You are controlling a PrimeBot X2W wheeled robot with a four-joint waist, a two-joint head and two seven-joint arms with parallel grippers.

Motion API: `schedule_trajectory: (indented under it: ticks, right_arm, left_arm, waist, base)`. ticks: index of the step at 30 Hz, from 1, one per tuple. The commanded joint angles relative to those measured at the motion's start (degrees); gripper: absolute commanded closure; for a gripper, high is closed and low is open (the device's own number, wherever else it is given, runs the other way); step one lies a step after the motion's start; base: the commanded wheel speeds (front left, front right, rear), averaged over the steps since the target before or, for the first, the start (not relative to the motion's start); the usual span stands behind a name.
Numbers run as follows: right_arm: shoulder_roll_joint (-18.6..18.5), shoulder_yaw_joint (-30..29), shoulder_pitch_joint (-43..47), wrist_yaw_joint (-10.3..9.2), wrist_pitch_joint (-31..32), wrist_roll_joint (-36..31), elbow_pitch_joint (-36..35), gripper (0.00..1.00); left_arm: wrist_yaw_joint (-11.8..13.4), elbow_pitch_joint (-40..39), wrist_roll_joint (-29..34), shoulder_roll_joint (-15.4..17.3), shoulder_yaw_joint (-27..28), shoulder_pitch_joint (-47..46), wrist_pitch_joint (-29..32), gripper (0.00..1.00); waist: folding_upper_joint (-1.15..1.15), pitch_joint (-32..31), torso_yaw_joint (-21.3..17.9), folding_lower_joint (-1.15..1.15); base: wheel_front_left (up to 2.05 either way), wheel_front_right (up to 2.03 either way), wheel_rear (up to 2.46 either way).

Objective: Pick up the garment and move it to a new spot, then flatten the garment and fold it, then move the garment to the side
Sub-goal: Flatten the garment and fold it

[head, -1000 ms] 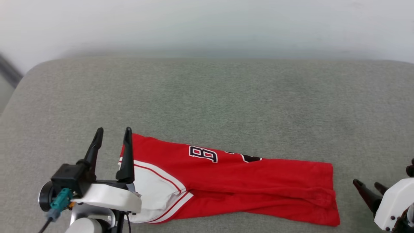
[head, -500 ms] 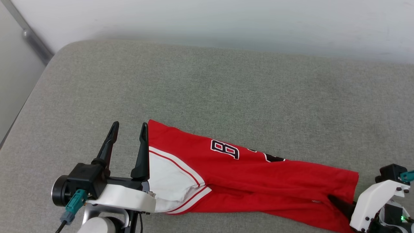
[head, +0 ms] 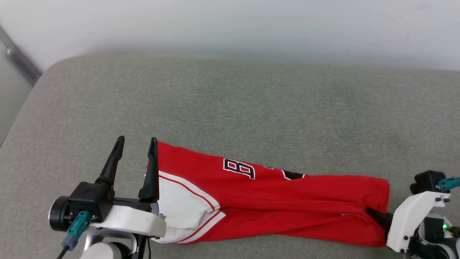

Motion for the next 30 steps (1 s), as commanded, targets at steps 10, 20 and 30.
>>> schedule_trajectory:
  ticks: [10,20,30]
  right_arm:
    - [-1.45,-12.90,2.54,-0.03,1.00,-4.46,-4.12,1.00]
    - [7.38,-26.29,1.71,-0.01,6.76,0.37,-8.65,1.00]
    - [10.23,-15.70,0.23,-0.01,10.10,27.25,-2.17,1.00]
  left_arm:
    - [1.71,-0.71,0.42,1.28,0.42,2.42,0.79,0.00]
    - [1.47,-0.98,-0.23,1.33,-0.15,3.05,1.13,0.00]
    - [1.42,-0.38,0.05,1.25,-0.65,0.92,1.67,0.00]
  waist:
    - [0.00,-1.90,-3.87,0.00]
    - [0.00,-2.34,-4.08,0.00]
    - [0.00,-1.95,-2.63,0.00]
  base:
    - [0.00,0.00,0.00]
    - [0.00,0.00,0.00]
    - [0.00,0.00,0.00]
